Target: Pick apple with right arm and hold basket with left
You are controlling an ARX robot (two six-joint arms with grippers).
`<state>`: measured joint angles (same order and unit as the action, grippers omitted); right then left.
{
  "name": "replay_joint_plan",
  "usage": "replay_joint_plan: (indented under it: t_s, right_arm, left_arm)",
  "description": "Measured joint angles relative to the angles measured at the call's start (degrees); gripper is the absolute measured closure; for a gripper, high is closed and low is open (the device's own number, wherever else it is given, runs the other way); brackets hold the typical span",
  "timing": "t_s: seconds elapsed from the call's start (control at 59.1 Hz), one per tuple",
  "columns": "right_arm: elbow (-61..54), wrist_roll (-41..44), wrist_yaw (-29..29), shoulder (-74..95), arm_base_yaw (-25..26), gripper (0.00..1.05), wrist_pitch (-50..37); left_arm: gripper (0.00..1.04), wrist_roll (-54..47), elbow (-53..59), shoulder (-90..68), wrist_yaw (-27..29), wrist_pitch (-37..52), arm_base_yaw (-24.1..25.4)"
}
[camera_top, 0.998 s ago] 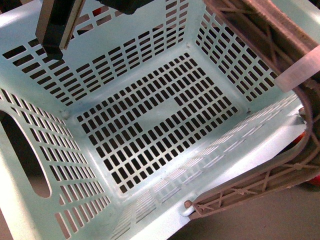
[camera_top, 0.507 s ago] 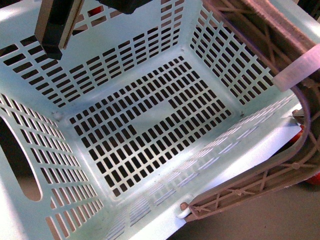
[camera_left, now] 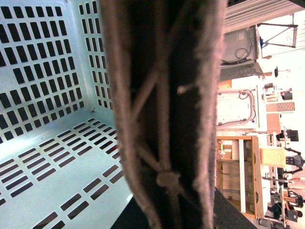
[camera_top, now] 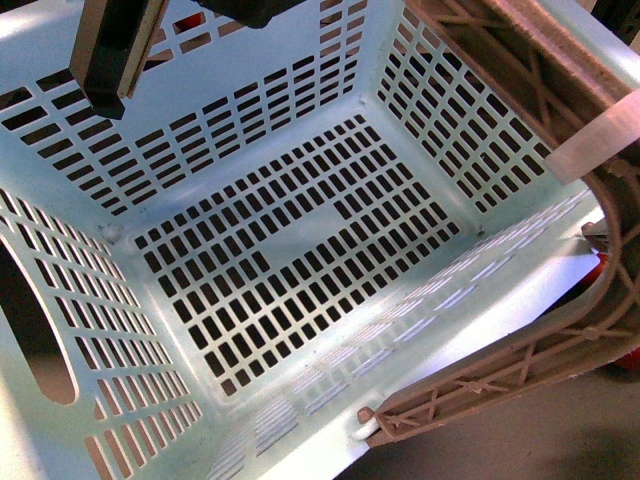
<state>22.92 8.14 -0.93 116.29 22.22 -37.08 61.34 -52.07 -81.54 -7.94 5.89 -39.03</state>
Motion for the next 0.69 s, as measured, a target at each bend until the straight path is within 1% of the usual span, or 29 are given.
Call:
replay_joint_plan:
  t_s: [0.101,0.271,0.457,0.693]
  right_arm:
    - [3.8,-1.27,-1.09,6.01,-2.6,0.09,0.31]
    - [8.76,-2.56,-1.2,10.08,-4.33,0.09,2.14]
    - [15.41,-3.96,-1.27,14.03,-4.55,0.09,4.39]
    - [21.22,-4.79,-1.62,17.62,-4.59,0.09,6.1]
  left_arm:
    - [0.98,0.0,0.0,0.0,-0.13,0.0,0.0]
    - [0.98,-0.02,0.0,0.0,0.02,0.0,0.0]
    - [0.98,-0.02,0.0,0.0,0.02,0.0,0.0]
    - [0.98,-0.02,0.0,0.0,-0.02,0.0,0.0]
